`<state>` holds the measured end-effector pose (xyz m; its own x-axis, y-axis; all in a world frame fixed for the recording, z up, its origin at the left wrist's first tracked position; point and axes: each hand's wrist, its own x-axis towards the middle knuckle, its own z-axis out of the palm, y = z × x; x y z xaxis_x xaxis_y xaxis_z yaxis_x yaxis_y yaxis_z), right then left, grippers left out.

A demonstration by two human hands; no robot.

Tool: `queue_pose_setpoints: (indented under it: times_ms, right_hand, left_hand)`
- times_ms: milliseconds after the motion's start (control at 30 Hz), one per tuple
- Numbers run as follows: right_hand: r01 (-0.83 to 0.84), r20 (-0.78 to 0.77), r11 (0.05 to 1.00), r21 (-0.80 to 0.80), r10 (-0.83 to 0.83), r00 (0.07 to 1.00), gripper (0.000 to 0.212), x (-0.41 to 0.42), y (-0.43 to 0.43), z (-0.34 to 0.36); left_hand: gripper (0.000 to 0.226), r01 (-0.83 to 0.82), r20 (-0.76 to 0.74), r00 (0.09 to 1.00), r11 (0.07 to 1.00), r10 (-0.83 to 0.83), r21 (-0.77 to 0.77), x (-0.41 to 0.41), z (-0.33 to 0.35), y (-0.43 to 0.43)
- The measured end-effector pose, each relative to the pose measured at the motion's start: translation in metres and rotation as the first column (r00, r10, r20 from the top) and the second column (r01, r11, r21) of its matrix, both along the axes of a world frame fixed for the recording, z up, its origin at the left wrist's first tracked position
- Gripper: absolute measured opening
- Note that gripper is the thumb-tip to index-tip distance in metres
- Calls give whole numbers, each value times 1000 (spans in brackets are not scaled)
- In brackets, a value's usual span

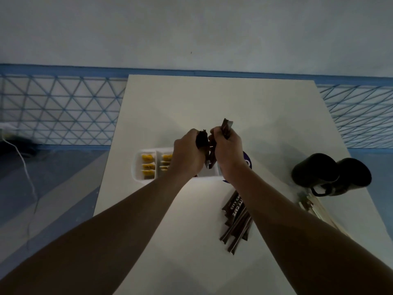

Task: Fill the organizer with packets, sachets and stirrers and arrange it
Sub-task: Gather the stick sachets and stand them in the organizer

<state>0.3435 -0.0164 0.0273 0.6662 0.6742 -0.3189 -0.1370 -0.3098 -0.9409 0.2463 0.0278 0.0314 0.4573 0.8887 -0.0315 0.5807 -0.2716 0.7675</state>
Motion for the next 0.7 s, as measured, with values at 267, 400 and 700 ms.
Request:
queue_pose_setpoints:
  times_ms: [267, 400, 700]
  right_hand:
    - [-74, 77, 990, -120, 84, 994, 14, -3, -2, -19]
    - [-103, 155, 985, -140, 125, 980, 13, -4, -5, -22]
    - [-135, 323, 944, -301, 234, 917, 33, -10, -3, -14]
  left_hand:
    - [4, 21, -78, 997, 999, -18, 38, 3, -6, 2]
    - [26, 33, -102, 994, 997, -25, 72, 2, -6, 3]
    - [32, -5, -97, 995, 997, 12, 74, -3, -3, 7]
